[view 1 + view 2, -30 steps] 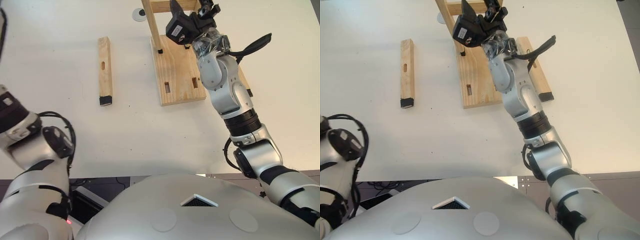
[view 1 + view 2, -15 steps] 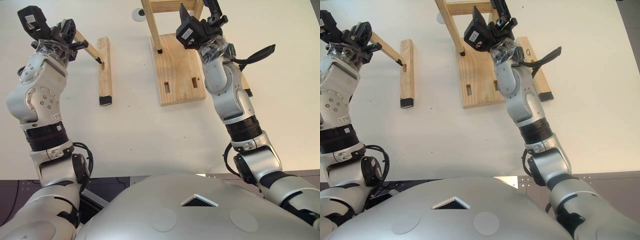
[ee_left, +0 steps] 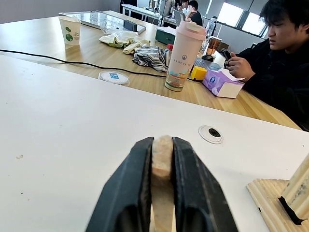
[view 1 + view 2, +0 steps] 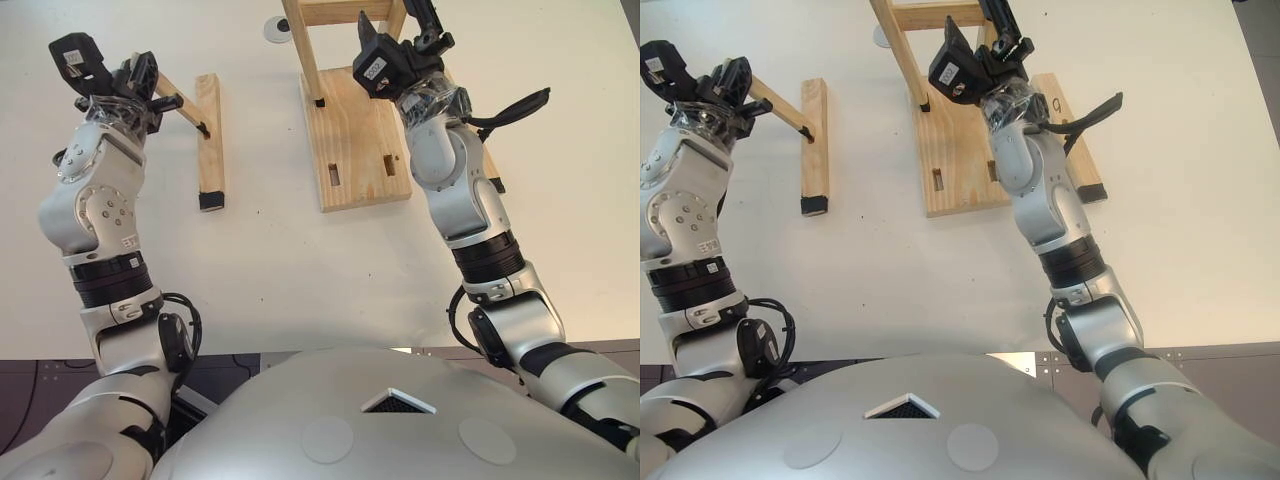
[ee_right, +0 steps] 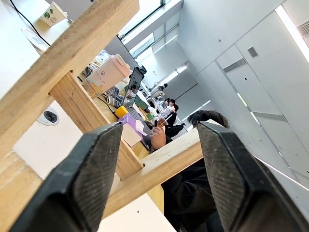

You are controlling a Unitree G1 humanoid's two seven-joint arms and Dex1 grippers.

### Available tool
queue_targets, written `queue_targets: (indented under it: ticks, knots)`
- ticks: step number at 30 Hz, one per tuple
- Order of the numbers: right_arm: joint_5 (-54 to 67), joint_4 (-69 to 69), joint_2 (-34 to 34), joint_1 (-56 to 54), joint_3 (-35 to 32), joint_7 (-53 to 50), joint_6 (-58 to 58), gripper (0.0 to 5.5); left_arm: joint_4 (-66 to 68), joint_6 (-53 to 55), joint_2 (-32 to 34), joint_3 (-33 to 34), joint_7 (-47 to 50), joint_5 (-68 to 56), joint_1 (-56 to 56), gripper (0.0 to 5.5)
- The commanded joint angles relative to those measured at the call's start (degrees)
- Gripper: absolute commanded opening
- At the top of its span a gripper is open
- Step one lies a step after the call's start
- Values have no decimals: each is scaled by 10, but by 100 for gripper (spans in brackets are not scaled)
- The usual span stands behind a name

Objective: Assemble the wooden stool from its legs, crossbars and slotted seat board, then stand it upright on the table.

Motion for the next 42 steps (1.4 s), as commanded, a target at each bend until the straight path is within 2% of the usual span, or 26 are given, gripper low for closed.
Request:
queue_targets:
  ticks: [1,8,16,22,25,29,34,37,42]
  knots:
    - [3,-1,-7,2,-2,7,-1,282,-22,13,-8,3,-4,4,16,38]
    - [4,-2,-5,6,-1,7,0,282,-13,-12,-13,-2,-15,26,32,38]
    - [9,0,-7,7,-2,10,-2,282,-2,-79,-24,-44,-29,101,74,38]
    - [9,-7,-7,16,-2,12,0,282,26,-157,-63,-73,-15,163,144,38]
    - [8,-10,-6,22,-2,13,2,282,46,-175,-61,-100,-20,201,180,38]
    - [11,-12,-1,24,-7,17,10,282,50,-83,-59,-124,-9,217,167,38]
    - [17,-5,2,21,-9,17,9,282,49,-8,-49,-118,-6,210,117,38]
    - [19,-4,4,21,-9,16,9,282,52,5,-44,-115,-6,214,101,38]
    - [23,-4,1,23,-9,16,8,282,50,-1,-45,-120,-7,223,134,38]
